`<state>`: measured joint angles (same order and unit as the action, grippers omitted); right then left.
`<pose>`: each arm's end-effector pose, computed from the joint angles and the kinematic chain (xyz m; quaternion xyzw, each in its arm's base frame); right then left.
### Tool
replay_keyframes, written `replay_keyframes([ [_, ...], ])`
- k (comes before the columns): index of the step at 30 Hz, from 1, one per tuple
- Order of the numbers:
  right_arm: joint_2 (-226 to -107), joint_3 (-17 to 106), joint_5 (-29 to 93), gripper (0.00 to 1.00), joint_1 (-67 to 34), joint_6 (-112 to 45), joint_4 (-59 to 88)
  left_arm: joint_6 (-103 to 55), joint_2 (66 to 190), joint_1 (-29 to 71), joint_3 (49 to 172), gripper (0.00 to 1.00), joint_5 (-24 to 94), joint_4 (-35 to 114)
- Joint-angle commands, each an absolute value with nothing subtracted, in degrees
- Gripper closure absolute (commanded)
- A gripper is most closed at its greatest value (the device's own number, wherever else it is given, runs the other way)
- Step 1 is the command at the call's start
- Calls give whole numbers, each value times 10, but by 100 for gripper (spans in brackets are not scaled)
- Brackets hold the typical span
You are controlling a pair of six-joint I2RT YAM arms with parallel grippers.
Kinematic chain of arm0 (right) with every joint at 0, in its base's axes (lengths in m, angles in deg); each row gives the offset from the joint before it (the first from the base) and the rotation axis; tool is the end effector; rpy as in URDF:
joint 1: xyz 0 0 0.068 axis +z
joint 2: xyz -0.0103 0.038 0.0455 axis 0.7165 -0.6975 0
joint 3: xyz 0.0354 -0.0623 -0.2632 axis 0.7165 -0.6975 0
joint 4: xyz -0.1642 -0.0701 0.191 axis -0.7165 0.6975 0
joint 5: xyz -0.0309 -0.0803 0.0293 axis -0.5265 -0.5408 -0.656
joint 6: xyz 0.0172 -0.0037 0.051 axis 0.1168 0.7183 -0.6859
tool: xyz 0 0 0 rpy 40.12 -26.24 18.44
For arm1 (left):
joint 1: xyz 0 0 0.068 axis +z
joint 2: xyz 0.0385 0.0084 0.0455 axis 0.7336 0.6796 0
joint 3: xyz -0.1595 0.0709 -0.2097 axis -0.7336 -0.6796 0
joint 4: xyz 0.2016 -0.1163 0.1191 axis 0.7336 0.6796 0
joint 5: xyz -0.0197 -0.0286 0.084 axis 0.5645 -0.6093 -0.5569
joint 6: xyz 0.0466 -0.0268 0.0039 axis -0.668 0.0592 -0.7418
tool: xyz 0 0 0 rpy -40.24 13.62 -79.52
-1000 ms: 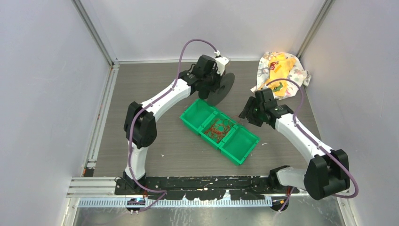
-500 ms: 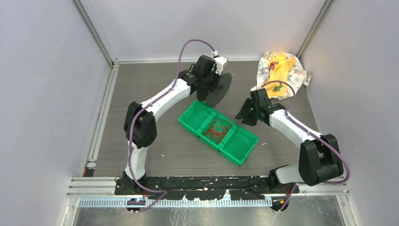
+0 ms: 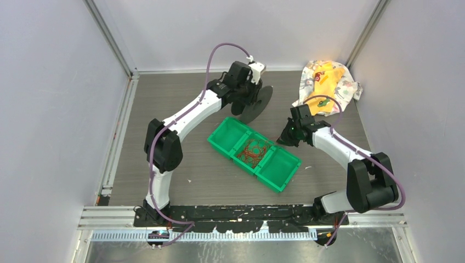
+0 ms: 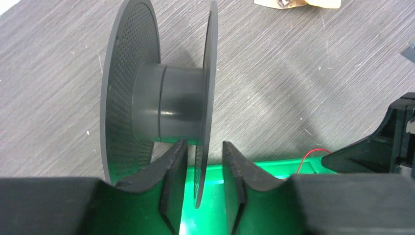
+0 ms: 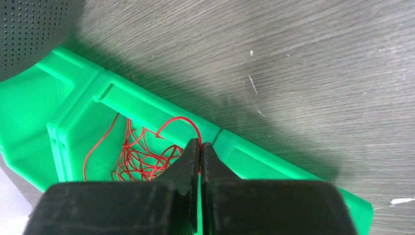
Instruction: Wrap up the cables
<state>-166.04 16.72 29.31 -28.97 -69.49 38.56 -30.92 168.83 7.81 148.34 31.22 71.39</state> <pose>0.2623 0.0821 0.2018 0.2021 0.9362 0.1747 0.2282 0.3659 -0.3039 0.3201 0.2823 0.8434 -0.2033 0.4094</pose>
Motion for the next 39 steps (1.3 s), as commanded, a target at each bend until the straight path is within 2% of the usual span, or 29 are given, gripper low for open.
replay_keyframes([
  [1,-1627,187,268,99,-288,-676,404,-306,1660,76,1513,62,328,729],
  [9,-1547,222,258,99,-288,-630,444,-306,1624,73,1540,55,352,757],
  [13,-1519,305,280,99,-288,-587,501,-311,1600,65,1599,54,349,809],
  [19,-1504,469,368,100,-288,-565,525,-311,1520,66,1594,43,356,809],
  [23,-1502,555,425,100,-288,-559,513,-324,1472,102,1596,37,423,855],
  [27,-1502,579,493,100,-288,-552,488,-263,1420,169,1528,24,608,801],
  [29,-1510,584,537,100,-288,-554,486,-249,1401,173,1479,20,651,753],
  [35,-1522,568,595,99,-288,-562,479,-211,1368,170,1358,19,696,632],
  [39,-1524,543,603,99,-287,-572,480,-229,1370,140,1331,20,700,620],
])
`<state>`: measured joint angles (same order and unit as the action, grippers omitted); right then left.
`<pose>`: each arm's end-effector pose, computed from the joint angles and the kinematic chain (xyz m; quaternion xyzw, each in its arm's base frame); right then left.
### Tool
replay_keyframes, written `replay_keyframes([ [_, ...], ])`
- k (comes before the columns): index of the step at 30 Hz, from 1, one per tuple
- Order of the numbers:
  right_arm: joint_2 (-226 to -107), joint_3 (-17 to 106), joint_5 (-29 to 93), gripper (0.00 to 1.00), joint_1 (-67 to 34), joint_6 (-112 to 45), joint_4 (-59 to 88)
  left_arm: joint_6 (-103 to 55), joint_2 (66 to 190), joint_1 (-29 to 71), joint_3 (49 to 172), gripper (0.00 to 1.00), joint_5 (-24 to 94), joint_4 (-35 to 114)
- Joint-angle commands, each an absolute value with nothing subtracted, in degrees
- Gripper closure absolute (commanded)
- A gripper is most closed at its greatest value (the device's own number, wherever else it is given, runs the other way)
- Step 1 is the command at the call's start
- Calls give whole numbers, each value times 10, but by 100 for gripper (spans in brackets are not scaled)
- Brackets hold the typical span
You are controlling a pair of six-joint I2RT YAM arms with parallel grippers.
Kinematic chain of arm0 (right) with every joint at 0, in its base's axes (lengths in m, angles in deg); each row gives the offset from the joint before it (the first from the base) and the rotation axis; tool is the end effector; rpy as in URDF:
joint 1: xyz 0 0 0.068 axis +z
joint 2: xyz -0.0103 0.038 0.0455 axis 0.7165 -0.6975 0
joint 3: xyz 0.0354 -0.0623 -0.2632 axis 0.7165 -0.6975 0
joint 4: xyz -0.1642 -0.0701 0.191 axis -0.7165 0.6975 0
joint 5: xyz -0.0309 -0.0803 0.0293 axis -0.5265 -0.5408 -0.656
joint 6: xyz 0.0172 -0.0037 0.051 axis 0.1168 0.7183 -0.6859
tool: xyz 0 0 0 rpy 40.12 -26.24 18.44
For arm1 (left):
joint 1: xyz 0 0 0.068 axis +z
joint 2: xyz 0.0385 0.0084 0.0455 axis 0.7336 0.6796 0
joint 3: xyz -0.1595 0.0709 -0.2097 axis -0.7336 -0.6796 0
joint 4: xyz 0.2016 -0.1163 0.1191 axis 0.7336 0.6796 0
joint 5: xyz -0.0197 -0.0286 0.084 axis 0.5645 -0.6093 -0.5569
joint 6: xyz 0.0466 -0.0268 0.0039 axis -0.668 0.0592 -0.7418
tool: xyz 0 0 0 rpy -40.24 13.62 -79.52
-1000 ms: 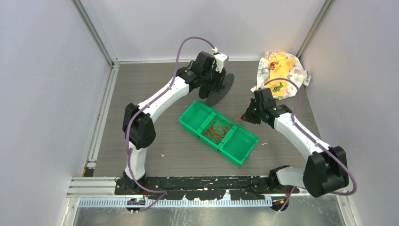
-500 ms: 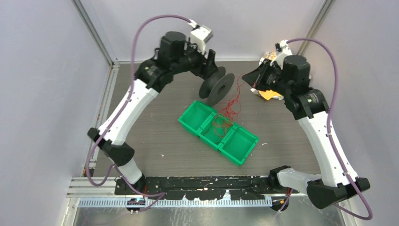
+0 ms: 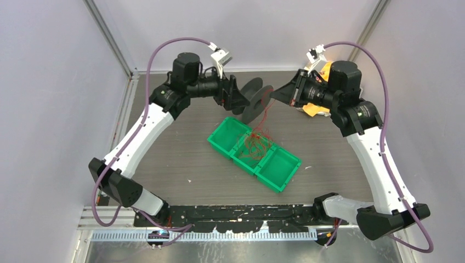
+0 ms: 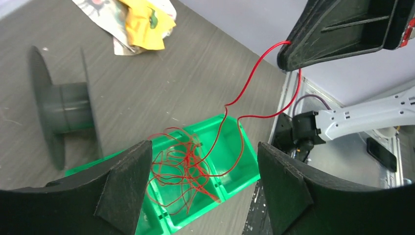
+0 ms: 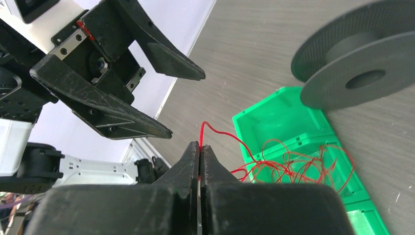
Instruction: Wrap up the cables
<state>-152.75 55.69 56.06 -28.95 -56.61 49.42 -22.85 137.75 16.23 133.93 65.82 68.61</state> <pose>0.2126 0.0836 0.4687 -0.0770 0.7797 0.4279 0.4506 0.2672 -0.1864 0.4521 0.3176 0.7127 -0.4588 0.4251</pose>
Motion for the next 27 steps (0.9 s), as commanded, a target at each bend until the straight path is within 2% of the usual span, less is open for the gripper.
replay_keyframes([
  [1,-1523,537,607,99,-287,-574,477,-240,1372,131,1330,22,689,622],
  [14,-1527,528,632,99,-287,-589,463,-204,1383,82,1258,28,591,485],
  [21,-1519,502,642,99,-287,-619,430,-171,1414,78,1254,40,593,453],
  [22,-1520,494,649,99,-286,-628,419,-161,1419,77,1251,43,598,442],
  [24,-1519,483,652,99,-285,-644,401,-144,1429,76,1250,56,606,426],
  [26,-1516,475,644,99,-285,-646,405,-143,1435,76,1263,84,603,439],
  [27,-1513,473,629,95,-285,-639,418,-148,1435,76,1273,97,594,457],
])
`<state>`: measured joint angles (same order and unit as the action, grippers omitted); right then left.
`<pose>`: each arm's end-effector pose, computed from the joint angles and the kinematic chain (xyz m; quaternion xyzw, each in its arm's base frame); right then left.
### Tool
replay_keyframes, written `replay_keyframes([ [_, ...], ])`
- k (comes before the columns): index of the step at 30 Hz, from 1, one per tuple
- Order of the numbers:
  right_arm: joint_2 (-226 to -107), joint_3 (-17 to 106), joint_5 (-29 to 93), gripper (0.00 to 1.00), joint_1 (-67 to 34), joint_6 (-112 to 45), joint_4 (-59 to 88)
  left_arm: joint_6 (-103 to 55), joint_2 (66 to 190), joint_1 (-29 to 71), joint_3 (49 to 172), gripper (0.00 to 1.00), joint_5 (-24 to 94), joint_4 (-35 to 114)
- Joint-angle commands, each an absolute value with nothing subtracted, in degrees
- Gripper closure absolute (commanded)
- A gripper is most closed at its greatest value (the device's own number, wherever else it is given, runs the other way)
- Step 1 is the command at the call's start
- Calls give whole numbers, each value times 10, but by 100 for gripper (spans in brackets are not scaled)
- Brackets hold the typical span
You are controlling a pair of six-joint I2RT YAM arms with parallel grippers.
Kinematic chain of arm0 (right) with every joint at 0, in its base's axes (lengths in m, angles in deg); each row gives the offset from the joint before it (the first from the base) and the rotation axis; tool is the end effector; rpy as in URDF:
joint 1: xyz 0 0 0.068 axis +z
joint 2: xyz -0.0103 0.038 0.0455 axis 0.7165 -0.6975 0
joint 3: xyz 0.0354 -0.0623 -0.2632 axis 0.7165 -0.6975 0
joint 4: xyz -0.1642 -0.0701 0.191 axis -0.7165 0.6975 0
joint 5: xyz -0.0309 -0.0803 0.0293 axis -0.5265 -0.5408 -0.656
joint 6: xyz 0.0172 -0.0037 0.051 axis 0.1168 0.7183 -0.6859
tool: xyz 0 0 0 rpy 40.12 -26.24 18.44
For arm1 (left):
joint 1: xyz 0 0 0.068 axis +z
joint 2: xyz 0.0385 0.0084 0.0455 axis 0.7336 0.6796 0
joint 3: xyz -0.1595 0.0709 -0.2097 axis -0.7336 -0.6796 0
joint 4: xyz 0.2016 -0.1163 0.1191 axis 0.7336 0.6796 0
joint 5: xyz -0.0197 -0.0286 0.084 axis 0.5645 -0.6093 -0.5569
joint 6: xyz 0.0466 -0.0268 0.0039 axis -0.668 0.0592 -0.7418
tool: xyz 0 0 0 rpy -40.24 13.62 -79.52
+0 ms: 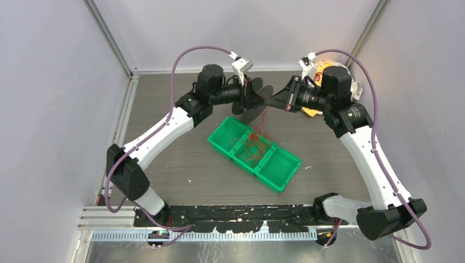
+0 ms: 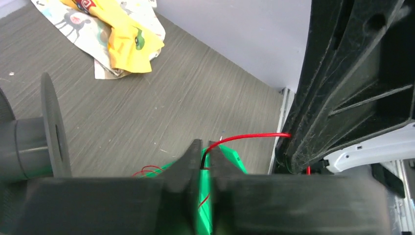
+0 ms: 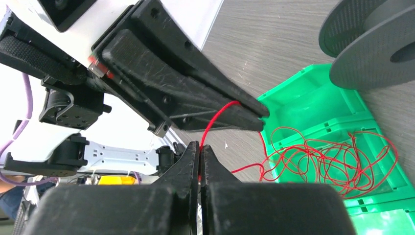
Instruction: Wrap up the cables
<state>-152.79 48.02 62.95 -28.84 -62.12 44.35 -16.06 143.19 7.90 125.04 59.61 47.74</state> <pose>0.2242 0.0912 0.4356 -0.0687 0.7857 0.4821 0.3815 0.2769 -0.2514 0.4039 0.3056 0.6911 -0.4921 0.4323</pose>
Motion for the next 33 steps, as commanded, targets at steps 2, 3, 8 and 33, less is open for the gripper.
replay_keyframes([
  [2,-1504,470,571,58,-285,-605,463,-161,1432,76,1294,99,555,512],
  [3,-1501,466,542,39,-285,-591,483,-166,1427,77,1301,99,538,526],
  [8,-1475,405,472,16,-285,-562,510,-162,1376,77,1314,99,452,539],
  [33,-1605,293,440,24,-193,-660,332,-89,1311,77,1350,99,474,519],
])
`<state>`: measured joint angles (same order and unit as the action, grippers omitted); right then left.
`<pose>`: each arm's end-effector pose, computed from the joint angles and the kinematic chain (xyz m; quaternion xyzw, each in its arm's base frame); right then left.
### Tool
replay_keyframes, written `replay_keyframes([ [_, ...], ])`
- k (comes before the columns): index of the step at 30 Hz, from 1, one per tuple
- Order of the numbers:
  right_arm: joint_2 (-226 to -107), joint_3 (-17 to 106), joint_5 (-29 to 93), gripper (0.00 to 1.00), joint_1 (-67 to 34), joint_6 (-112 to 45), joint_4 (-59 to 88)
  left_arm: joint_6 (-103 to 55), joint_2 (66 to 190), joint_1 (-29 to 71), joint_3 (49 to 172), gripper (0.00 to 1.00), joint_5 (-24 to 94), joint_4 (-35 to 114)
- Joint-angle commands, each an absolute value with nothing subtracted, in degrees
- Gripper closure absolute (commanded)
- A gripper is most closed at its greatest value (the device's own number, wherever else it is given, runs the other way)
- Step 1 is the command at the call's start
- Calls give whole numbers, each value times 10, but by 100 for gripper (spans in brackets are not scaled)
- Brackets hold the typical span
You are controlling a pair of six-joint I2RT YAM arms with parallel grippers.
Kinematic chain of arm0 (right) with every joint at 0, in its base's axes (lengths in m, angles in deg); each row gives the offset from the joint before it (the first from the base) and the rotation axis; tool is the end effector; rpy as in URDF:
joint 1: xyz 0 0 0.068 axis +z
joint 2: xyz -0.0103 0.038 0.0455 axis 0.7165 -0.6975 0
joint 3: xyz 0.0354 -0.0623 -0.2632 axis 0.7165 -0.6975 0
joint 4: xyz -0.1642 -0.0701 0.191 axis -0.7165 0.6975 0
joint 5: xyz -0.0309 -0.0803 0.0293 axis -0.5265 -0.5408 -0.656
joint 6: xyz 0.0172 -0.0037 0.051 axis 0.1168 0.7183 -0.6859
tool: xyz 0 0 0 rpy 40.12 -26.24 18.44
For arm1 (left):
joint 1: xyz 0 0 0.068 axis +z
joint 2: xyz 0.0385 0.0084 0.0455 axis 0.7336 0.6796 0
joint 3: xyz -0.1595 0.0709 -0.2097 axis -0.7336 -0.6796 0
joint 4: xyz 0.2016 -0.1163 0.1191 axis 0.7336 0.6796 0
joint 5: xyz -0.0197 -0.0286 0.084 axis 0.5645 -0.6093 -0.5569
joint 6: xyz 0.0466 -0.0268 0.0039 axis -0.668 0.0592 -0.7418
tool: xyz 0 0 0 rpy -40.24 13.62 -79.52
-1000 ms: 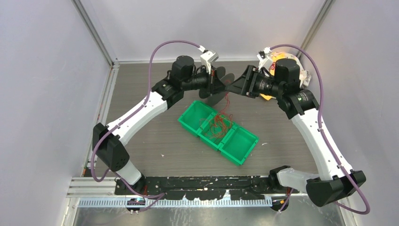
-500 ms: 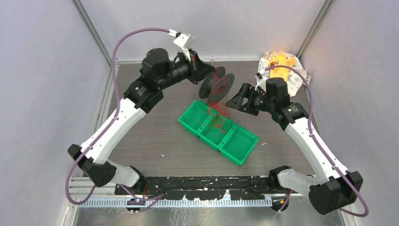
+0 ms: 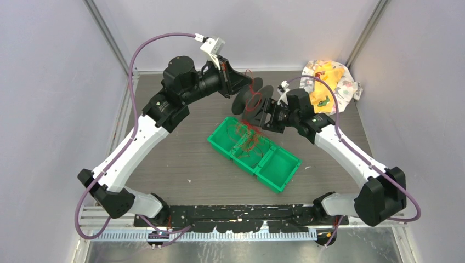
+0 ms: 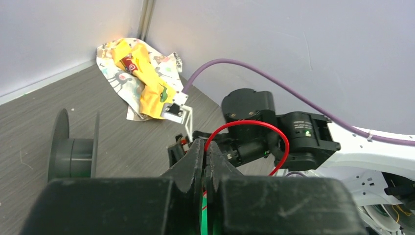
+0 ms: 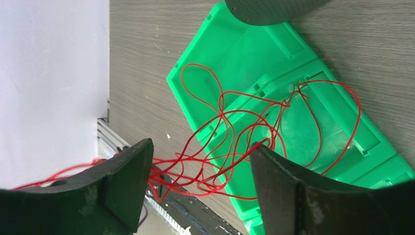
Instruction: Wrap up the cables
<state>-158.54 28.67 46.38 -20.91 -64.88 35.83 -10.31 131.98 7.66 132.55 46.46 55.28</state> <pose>0.2509 0.1307 0.3088 0.0122 0.8742 0.3799 0.3021 0.2238 -0.2002 0.4970 0.2071 0.6673 -0.4790 0.5314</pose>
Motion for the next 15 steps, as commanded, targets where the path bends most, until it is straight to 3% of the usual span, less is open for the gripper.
replay_keyframes([
  [1,-1609,286,437,31,-192,-663,331,-89,1308,77,1353,99,469,515],
  [4,-1613,267,405,62,-193,-660,353,-92,1301,77,1371,99,450,504],
  [6,-1614,258,364,95,-193,-655,377,-105,1299,77,1394,99,432,515],
  [8,-1613,249,304,99,-194,-653,402,-126,1300,77,1431,99,414,544],
  [15,-1616,208,201,99,-211,-668,426,-181,1270,77,1490,99,365,567],
])
